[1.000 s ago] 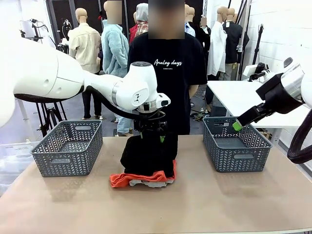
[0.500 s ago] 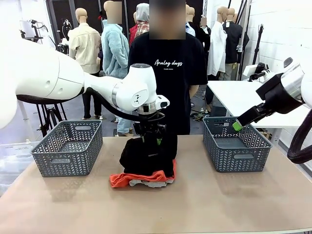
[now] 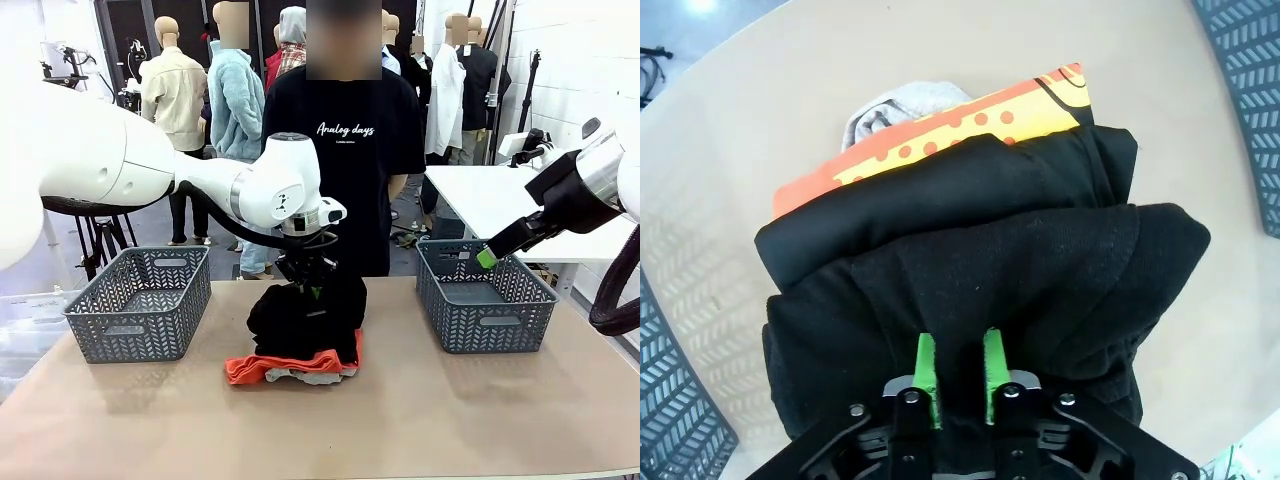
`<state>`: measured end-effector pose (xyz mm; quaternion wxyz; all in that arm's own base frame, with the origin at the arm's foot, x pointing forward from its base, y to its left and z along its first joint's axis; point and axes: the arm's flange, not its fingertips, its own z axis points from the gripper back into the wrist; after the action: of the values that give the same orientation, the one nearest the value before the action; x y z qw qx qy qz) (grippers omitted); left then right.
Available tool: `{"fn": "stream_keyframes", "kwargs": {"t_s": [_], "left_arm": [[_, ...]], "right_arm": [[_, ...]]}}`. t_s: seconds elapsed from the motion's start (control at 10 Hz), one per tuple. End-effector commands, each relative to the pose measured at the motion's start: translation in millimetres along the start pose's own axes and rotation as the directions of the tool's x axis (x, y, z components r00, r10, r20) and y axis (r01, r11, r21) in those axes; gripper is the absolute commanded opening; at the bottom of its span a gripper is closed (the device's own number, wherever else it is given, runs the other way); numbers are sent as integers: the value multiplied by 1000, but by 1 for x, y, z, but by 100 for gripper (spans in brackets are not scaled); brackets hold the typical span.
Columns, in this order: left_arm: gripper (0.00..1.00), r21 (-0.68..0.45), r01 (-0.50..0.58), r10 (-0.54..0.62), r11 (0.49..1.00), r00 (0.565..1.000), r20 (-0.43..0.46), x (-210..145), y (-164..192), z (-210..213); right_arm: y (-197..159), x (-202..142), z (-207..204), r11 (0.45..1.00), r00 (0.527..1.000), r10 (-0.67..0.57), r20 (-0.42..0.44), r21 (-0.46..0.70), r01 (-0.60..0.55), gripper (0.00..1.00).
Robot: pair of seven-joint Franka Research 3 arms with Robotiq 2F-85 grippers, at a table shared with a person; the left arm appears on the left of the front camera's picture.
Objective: Sort the tops and bottoms.
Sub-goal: Lift clothes from the center of the table with your left hand.
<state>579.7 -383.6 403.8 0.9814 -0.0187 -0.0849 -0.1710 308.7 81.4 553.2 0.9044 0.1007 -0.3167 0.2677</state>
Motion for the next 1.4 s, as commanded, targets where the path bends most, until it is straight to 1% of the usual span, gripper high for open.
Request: {"fn": "stream_keyframes", "kwargs": {"t_s": [0.0,0.2,0.3,0.4,0.6,0.7,0.8,0.9,1.0,1.1,1.2,1.3], "left_arm": [[0,6,-60,61,998,997,-44,-2,4,-8],[0,18,-75,76,997,996,-41,-3,6,-2],[0,35,-145,147,989,987,-64,-6,14,1],[0,8,-49,49,999,999,-8,2,5,3],[0,8,-49,49,999,999,-8,2,5,3],[0,13,-75,75,997,997,-10,2,5,8],[0,-8,-110,110,994,993,38,-3,10,36],[0,7,-99,98,995,992,81,-6,4,78],[0,-10,-78,79,997,993,84,-12,-3,121],[0,-12,-81,82,997,991,109,-21,-6,155],[0,-3,-77,76,997,984,161,-29,-7,184],[0,1,-51,50,999,978,201,-33,-9,215]], "right_arm": [[-1,1,-2,1000,1000,-9,14,20,9,100],[-1,1,-2,1000,1000,-9,14,20,9,100],[-1,1,-2,1000,1000,-9,14,20,9,100],[-1,1,-2,1000,1000,-9,14,20,9,100],[-1,1,-2,1000,1000,-9,14,20,9,100],[-1,1,-2,1000,1000,-9,14,20,9,100],[-1,1,-2,1000,1000,-9,14,20,9,100],[-1,1,-2,1000,1000,-9,14,20,9,100],[-1,1,-2,1000,1000,-9,14,20,9,100],[-1,1,-2,1000,1000,-9,14,20,9,100],[-1,1,-2,1000,1000,-9,14,20,9,100],[-1,1,-2,1000,1000,-9,14,20,9,100]]}}
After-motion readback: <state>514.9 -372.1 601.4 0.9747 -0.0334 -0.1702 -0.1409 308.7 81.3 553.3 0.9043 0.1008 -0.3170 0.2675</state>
